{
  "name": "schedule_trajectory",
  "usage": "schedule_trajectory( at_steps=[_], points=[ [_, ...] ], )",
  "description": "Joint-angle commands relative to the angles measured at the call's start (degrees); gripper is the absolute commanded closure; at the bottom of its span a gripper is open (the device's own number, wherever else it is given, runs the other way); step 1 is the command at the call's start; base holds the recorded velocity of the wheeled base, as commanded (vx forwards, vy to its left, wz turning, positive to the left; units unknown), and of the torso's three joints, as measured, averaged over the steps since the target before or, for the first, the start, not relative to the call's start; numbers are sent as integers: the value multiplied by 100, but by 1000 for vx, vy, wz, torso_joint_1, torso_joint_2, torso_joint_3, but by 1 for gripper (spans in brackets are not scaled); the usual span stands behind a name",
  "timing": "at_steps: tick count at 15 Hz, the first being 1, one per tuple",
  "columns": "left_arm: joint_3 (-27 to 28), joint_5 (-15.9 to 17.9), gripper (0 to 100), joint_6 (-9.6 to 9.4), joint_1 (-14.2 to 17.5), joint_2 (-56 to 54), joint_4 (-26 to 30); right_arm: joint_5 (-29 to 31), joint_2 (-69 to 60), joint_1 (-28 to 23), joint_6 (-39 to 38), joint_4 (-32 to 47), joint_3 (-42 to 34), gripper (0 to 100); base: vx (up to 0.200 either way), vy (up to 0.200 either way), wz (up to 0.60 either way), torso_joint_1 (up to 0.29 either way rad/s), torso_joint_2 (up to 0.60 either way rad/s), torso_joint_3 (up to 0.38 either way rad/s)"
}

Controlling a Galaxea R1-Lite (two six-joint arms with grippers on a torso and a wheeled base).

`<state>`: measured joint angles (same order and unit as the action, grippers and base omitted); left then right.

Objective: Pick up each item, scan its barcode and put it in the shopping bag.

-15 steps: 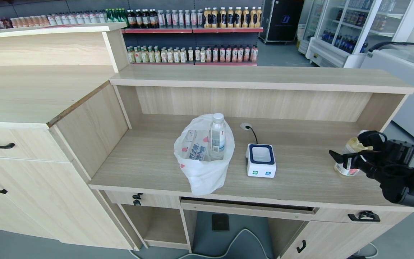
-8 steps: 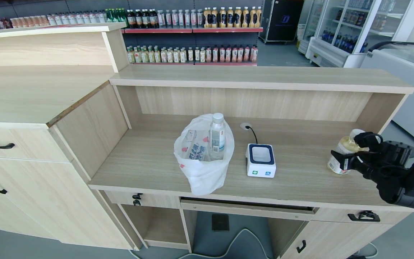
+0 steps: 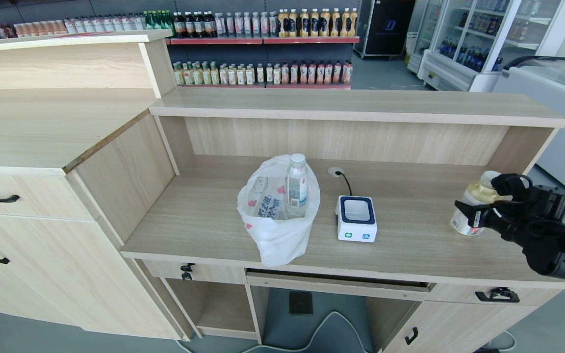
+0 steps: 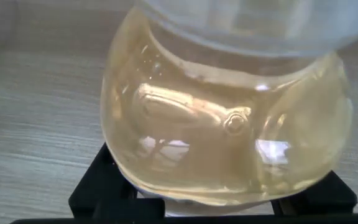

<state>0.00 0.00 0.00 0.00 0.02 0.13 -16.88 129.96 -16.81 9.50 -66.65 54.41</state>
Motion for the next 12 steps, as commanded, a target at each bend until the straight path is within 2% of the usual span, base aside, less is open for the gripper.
schedule_trajectory(
  at_steps=[1, 3, 4, 5, 7, 12],
  points=[
    [0, 0, 0, 0, 0, -2, -5, -78, -2994, 310, -1670, 1743, -747, 100, 0, 0, 0, 0, 0, 0],
    [0, 0, 0, 0, 0, -2, -5, -1124, -4787, 398, -2488, 3544, -712, 100, 0, 0, 0, 0, 0, 0],
    [0, 0, 0, 0, 0, -2, -5, -1660, -5315, 503, -2620, 4177, -703, 100, 0, 0, 0, 0, 0, 0],
    [0, 0, 0, 0, 0, -2, -5, -2108, -5631, 591, -2628, 4459, -756, 100, 0, 0, 0, 0, 0, 0],
    [0, 0, 0, 0, 0, -2, 4, -3286, -6018, 908, -2540, 4450, -967, 100, 0, 0, 0, 0, 0, 0],
    [0, 0, 0, 0, 0, -2, 4, -3339, -5886, 2375, -2488, 4608, -703, 100, 0, 0, 0, 0, 0, 0]
  ],
)
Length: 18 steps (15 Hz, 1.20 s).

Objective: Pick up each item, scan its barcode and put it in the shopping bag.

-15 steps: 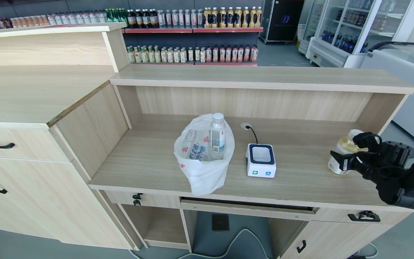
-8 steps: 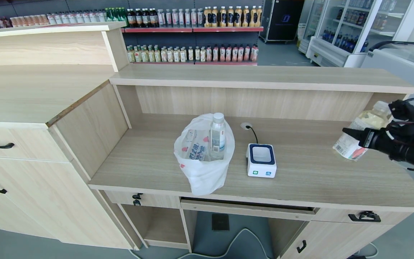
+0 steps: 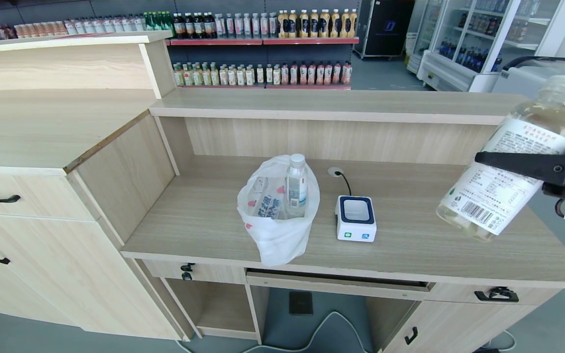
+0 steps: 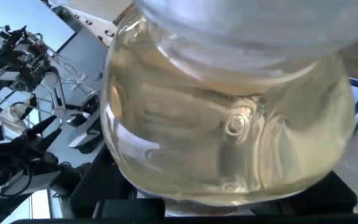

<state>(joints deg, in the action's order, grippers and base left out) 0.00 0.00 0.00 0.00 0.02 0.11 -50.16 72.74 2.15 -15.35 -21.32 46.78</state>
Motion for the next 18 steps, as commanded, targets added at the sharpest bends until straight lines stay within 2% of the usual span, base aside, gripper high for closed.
schedule_trajectory(
  at_steps=[1, 2, 5, 9, 11, 18],
  points=[
    [0, 0, 0, 0, 0, -2, 7, -2, -190, 717, -3, 172, 69, 100, 0, 0, 0, 0, 0, 0],
    [0, 0, 0, 0, 0, -2, -2, 7, -225, 963, 14, 304, 69, 100, 0, 0, 0, 0, 0, 0],
    [0, 0, 0, 0, 0, -2, 7, 15, -507, 1271, 14, 691, 42, 100, 0, 0, 0, 0, 0, 0],
    [0, 0, 0, 0, 0, -2, 7, 174, -1201, 1534, 111, 1719, -134, 100, 0, 0, 0, 0, 0, 0],
    [0, 0, 0, 0, 0, -2, -2, 209, -1359, 1614, 296, 1930, -195, 100, 0, 0, 0, 0, 0, 0],
    [0, 0, 0, 0, 0, -2, -2, 411, -1473, 1693, 296, 1948, -239, 100, 0, 0, 0, 0, 0, 0]
  ],
)
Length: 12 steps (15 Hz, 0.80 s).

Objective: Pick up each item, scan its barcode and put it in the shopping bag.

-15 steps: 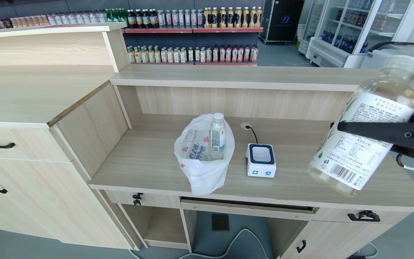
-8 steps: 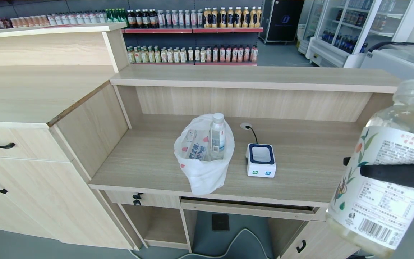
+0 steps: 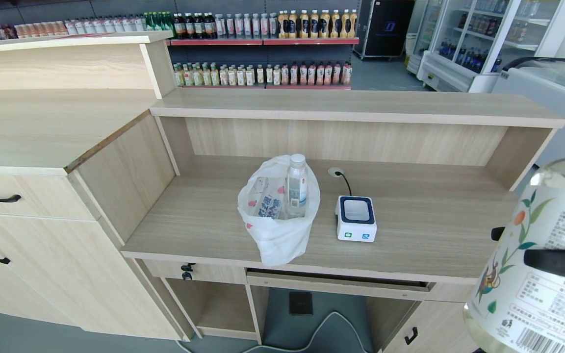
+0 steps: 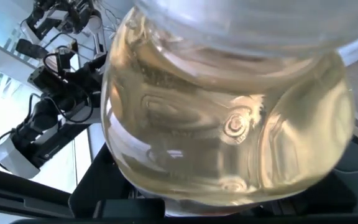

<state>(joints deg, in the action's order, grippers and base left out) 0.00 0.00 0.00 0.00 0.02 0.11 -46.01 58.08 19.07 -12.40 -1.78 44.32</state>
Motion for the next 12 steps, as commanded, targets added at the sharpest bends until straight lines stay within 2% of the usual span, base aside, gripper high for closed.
schedule_trajectory(
  at_steps=[1, 12],
  points=[
    [0, 0, 0, 0, 0, -2, -2, -5, -33, 1, 1, 2, 6, 100, 0, 0, 0, 0, 0, 0],
    [0, 0, 0, 0, 0, -2, -2, 215, -42, 71, 62, -24, -29, 100, 0, 0, 0, 0, 0, 0]
  ],
)
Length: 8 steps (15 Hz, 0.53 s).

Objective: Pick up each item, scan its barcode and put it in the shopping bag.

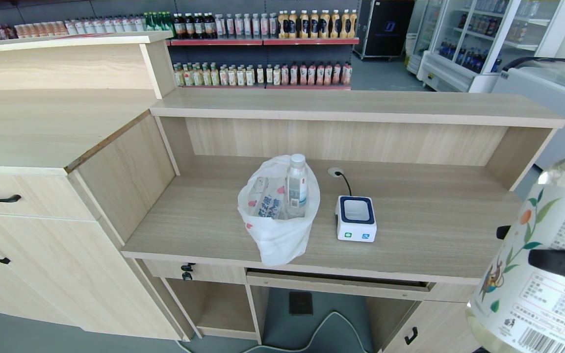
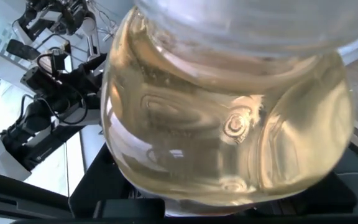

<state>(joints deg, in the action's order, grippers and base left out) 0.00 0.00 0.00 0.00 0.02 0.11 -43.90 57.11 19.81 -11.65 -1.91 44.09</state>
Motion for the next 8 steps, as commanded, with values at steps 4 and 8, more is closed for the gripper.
schedule_trajectory(
  at_steps=[4, 8],
  points=[
    [0, 0, 0, 0, 0, -2, -2, 215, 107, -118, 146, -63, 3, 100, 0, 0, 0, 0, 0, 0],
    [0, 0, 0, 0, 0, -2, -2, 233, 81, -109, 163, -81, 29, 100, 0, 0, 0, 0, 0, 0]
  ],
)
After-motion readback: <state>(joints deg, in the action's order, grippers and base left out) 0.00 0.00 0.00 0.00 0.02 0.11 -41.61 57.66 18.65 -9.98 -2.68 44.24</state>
